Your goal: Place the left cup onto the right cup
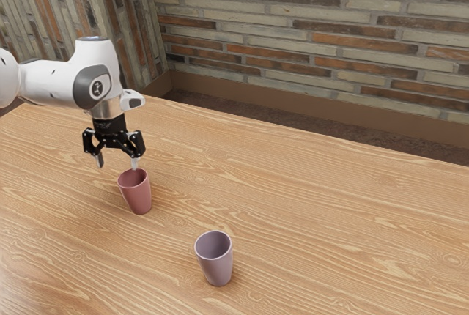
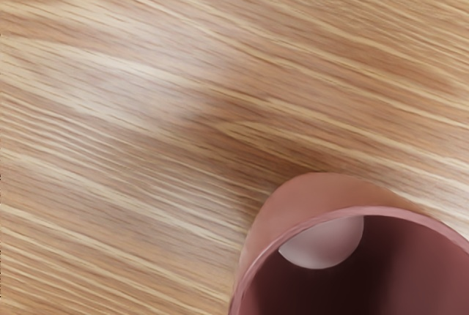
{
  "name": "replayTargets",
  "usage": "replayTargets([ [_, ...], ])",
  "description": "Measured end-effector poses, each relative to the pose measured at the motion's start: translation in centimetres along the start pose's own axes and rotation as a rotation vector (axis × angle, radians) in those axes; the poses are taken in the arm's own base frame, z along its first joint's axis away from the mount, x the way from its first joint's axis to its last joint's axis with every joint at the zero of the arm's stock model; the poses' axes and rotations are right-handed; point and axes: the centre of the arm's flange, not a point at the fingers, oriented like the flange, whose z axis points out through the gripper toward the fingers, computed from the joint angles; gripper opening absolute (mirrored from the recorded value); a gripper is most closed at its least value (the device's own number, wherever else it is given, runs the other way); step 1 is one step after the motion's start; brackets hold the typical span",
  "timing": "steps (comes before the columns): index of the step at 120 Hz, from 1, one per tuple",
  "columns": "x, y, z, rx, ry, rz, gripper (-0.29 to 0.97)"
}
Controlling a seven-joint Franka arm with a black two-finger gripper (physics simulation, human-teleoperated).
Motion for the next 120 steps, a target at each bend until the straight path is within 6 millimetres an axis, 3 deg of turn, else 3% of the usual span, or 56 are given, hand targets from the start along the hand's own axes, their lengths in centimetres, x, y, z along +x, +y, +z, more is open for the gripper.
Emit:
replayTargets([
  [120, 0.8, -0.8, 2.7, -0.01, -0.025, -0.046, 0.68],
])
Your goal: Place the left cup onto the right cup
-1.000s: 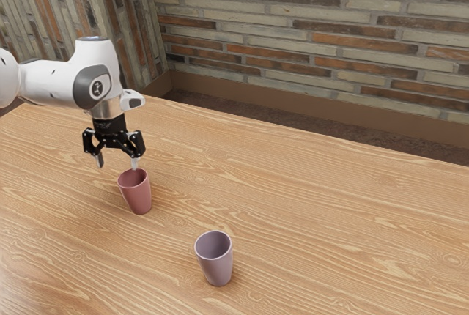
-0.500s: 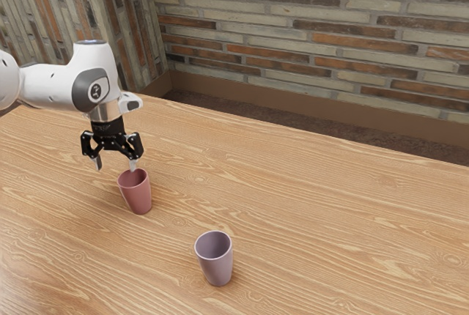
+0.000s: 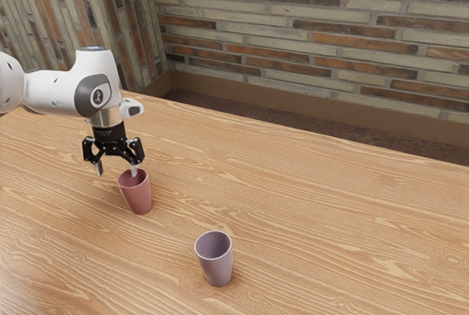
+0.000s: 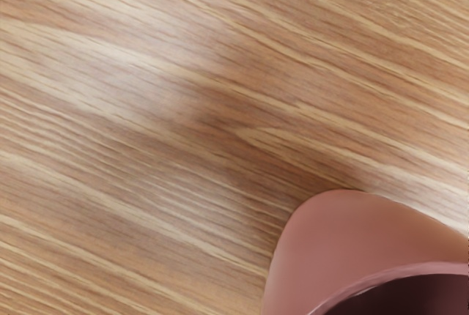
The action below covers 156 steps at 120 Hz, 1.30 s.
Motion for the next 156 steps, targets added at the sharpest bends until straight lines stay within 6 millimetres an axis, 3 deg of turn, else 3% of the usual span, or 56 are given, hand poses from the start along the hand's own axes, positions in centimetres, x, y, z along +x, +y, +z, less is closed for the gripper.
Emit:
replayTargets([
  [156, -0.74, 0.19, 0.98, 0.004, -0.017, -0.002, 0.68],
])
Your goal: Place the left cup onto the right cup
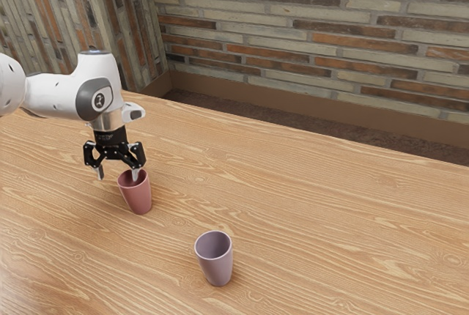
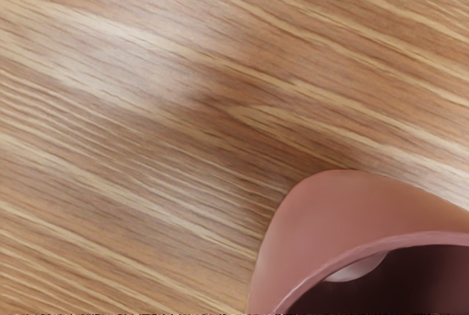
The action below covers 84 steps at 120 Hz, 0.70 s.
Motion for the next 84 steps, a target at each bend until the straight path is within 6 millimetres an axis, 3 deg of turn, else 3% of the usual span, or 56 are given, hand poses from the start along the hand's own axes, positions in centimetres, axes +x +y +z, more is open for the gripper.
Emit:
replayTargets([
  [84, 0.08, -0.31, 0.2, -0.001, 0.01, 0.019, 0.51],
])
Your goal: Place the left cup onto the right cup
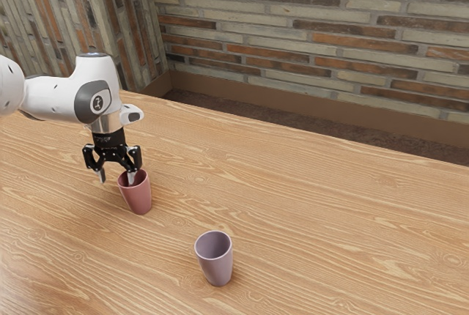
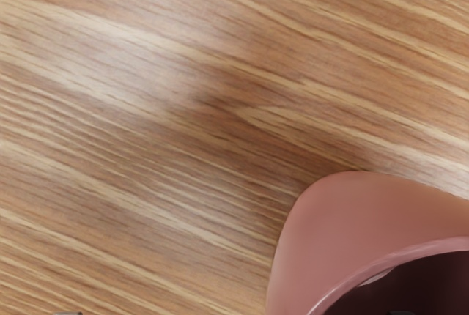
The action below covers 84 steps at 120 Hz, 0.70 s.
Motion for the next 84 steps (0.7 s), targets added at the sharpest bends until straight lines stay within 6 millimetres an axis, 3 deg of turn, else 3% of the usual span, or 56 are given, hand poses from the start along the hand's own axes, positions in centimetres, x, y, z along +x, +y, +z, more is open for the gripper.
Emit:
replayTargets([
  [84, -0.03, 0.19, 0.0, -0.01, -0.002, -0.041, 0.42],
])
